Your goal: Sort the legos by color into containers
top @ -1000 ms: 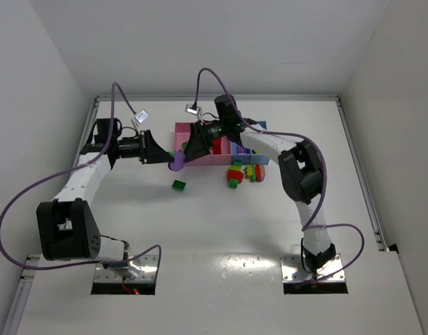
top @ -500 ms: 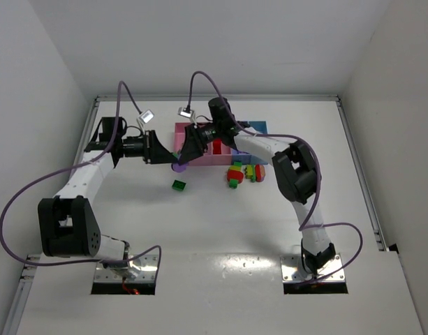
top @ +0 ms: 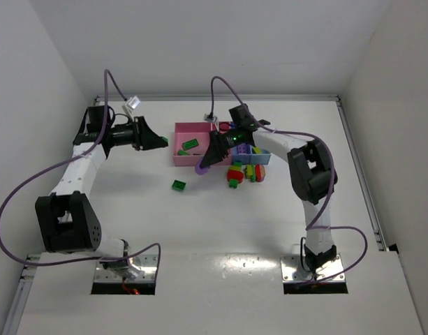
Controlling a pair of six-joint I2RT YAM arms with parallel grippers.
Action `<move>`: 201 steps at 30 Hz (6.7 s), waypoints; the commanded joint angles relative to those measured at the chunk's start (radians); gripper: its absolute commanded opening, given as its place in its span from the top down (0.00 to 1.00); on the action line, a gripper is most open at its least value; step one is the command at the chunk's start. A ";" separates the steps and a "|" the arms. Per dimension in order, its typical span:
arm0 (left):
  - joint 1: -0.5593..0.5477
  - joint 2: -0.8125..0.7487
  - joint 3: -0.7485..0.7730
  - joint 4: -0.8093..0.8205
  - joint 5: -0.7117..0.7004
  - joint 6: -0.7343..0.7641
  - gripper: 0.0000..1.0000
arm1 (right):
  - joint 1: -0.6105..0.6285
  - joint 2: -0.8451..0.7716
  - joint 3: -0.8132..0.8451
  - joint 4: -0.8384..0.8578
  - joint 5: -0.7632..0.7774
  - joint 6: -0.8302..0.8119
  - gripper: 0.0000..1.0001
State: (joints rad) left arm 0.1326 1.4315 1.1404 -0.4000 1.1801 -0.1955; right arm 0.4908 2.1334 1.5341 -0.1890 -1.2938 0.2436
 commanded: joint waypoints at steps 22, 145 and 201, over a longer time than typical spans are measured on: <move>-0.378 0.583 0.496 0.018 -0.749 -0.042 0.45 | -0.147 -0.273 -0.020 -0.147 0.909 -0.210 1.00; -0.432 0.630 0.604 -0.060 -0.827 0.335 0.51 | -0.271 -0.458 -0.167 -0.153 0.996 -0.239 0.22; -0.961 0.134 -0.047 0.228 -1.361 -0.217 0.17 | -0.347 -0.629 -0.308 -0.142 1.039 -0.184 0.06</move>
State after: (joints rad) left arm -0.8032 1.5036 1.0489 -0.2096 -0.1658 -0.3573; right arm 0.1585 1.5574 1.2339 -0.3485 -0.2657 0.0498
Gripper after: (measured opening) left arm 0.837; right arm 0.941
